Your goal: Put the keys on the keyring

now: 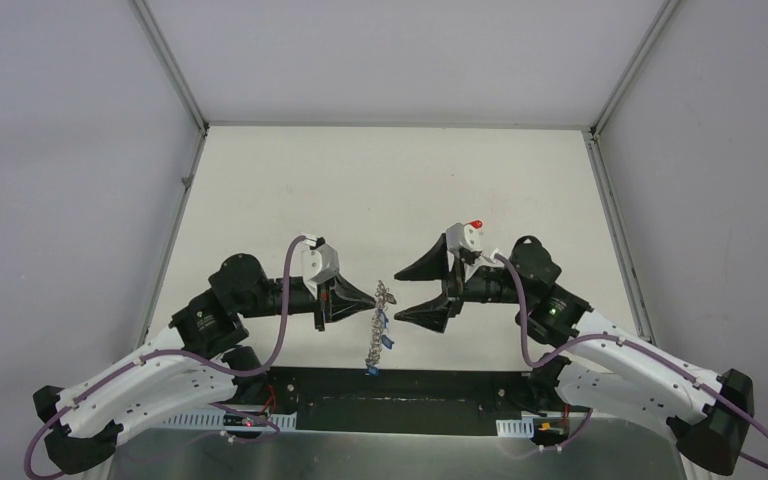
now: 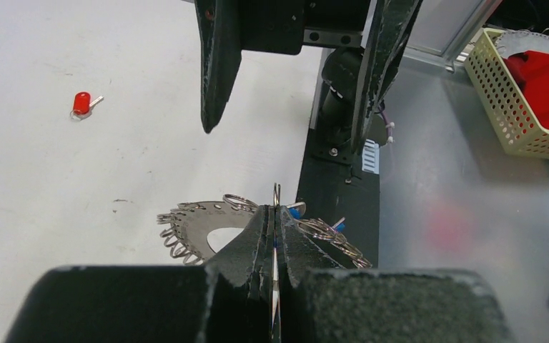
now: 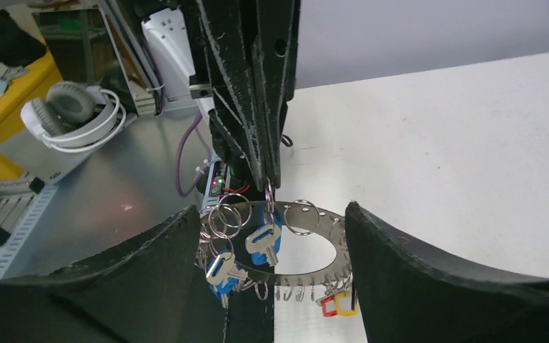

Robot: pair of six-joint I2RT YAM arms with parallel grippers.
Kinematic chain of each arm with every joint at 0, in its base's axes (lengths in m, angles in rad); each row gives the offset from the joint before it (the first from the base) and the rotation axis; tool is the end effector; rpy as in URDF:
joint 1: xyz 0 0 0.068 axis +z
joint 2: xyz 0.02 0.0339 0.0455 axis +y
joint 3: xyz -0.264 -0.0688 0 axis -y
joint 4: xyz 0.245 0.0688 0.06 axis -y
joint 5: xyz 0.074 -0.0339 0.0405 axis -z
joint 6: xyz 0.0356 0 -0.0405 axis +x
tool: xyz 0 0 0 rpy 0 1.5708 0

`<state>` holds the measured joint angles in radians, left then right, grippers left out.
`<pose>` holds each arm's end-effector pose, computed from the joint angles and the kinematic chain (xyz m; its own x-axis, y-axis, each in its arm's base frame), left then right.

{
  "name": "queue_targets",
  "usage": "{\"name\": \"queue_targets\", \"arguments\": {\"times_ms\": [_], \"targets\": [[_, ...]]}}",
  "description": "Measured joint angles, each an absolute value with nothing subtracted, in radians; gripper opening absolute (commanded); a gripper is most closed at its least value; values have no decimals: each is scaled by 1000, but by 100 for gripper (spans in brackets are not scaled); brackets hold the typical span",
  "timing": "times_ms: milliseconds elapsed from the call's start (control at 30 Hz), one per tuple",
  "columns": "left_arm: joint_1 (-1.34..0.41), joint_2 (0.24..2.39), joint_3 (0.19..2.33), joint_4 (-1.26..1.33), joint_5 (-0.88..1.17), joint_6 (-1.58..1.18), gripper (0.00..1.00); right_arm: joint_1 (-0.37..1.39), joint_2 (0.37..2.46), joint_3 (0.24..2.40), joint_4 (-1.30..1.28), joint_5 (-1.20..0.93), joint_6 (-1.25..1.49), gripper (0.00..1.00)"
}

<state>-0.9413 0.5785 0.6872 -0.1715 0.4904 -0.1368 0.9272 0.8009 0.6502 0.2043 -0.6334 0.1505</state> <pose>0.0696 -0.1240 0.3375 -0.1716 0.0312 -0.9847 0.9755 0.1450 -0.1654 0.0972 0.1646 0.3311 -0.1181 0.0440 -0.9920 -0.9930 0.0043 0.1184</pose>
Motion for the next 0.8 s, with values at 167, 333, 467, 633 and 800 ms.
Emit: {"name": "queue_targets", "arguments": {"times_ms": [167, 333, 467, 633, 800], "targets": [[-941, 589, 687, -153, 506, -137, 0, 928, 847, 614, 330, -727, 138, 35], [-941, 595, 687, -143, 508, -137, 0, 928, 891, 606, 381, -770, 140, 28], [-941, 596, 687, -134, 507, -137, 0, 934, 918, 606, 404, -779, 141, 24], [-941, 595, 687, -133, 508, -138, 0, 943, 937, 606, 421, -778, 141, 16], [-941, 595, 687, -133, 508, -138, 0, 947, 955, 606, 429, -776, 152, 0]]}}
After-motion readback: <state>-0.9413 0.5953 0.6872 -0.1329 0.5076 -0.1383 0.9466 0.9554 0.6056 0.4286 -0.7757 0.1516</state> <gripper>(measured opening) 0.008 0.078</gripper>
